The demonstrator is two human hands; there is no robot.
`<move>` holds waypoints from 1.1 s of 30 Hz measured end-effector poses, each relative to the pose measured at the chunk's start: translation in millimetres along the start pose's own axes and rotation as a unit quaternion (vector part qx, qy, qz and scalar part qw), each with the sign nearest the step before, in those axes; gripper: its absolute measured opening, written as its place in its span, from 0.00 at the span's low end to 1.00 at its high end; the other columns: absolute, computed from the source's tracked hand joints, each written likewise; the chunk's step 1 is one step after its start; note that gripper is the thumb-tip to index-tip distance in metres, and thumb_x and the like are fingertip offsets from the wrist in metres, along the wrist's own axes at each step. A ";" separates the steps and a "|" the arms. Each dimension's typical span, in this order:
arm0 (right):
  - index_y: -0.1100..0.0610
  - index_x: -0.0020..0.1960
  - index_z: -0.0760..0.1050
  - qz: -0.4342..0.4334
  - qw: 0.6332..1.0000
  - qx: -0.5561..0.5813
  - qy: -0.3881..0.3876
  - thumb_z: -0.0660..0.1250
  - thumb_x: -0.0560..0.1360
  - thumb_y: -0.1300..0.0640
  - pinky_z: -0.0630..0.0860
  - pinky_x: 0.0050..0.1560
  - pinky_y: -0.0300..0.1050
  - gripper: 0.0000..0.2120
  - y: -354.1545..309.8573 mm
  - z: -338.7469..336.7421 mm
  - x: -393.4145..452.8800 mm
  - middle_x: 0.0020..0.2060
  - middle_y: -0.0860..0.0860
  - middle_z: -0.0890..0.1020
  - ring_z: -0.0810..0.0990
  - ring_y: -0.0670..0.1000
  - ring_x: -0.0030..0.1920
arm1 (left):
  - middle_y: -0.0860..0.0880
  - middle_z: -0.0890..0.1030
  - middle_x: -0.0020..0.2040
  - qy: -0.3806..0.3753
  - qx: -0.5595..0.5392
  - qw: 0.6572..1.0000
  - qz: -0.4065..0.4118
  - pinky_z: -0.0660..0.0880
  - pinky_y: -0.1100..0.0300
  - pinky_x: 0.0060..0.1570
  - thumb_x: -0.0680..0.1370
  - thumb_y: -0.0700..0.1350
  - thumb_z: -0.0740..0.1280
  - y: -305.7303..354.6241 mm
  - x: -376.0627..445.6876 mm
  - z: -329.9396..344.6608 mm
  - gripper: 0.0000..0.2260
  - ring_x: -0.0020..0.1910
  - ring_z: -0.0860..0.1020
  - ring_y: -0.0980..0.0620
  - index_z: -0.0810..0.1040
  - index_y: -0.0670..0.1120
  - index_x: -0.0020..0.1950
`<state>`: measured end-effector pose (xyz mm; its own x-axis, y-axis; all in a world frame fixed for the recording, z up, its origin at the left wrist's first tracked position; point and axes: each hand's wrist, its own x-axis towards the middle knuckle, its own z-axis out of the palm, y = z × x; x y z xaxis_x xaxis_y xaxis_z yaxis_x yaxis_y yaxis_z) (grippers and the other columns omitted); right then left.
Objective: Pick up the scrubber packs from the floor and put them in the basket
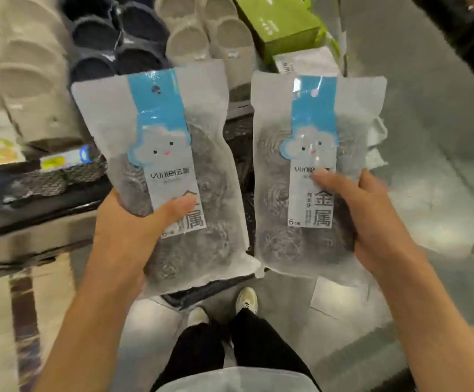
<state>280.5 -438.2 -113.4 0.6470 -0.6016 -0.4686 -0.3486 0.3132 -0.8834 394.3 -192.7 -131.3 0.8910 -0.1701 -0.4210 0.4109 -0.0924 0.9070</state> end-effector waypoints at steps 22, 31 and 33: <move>0.55 0.65 0.79 0.107 0.971 -0.143 -0.161 0.73 0.73 0.57 0.84 0.45 0.43 0.20 405.2 89.9 255.1 0.51 0.49 0.89 0.88 0.50 0.51 | 0.52 0.88 0.53 0.117 -0.004 0.982 -0.151 0.83 0.51 0.52 0.62 0.46 0.82 -411.7 181.2 -52.2 0.30 0.52 0.87 0.51 0.82 0.47 0.63; 0.55 0.64 0.79 0.151 0.960 -0.181 -0.149 0.72 0.78 0.61 0.86 0.45 0.47 0.15 531.5 83.4 343.7 0.49 0.49 0.89 0.89 0.51 0.50 | 0.54 0.87 0.55 0.045 0.025 0.987 -0.151 0.83 0.56 0.56 0.70 0.37 0.80 -549.8 252.1 -42.3 0.25 0.55 0.86 0.55 0.80 0.49 0.65; 0.51 0.59 0.79 0.167 0.954 -0.204 -0.142 0.73 0.77 0.60 0.86 0.46 0.50 0.12 560.3 81.7 360.5 0.45 0.47 0.89 0.89 0.51 0.47 | 0.52 0.87 0.55 0.025 0.032 0.987 -0.156 0.83 0.53 0.57 0.70 0.36 0.80 -575.7 265.5 -39.5 0.25 0.55 0.86 0.54 0.80 0.47 0.66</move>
<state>373.8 -419.6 -777.8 0.5912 -0.2763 -0.7577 -0.7647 0.1064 -0.6355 401.9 -145.9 -764.7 0.7328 -0.0743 -0.6764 0.6546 -0.1948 0.7305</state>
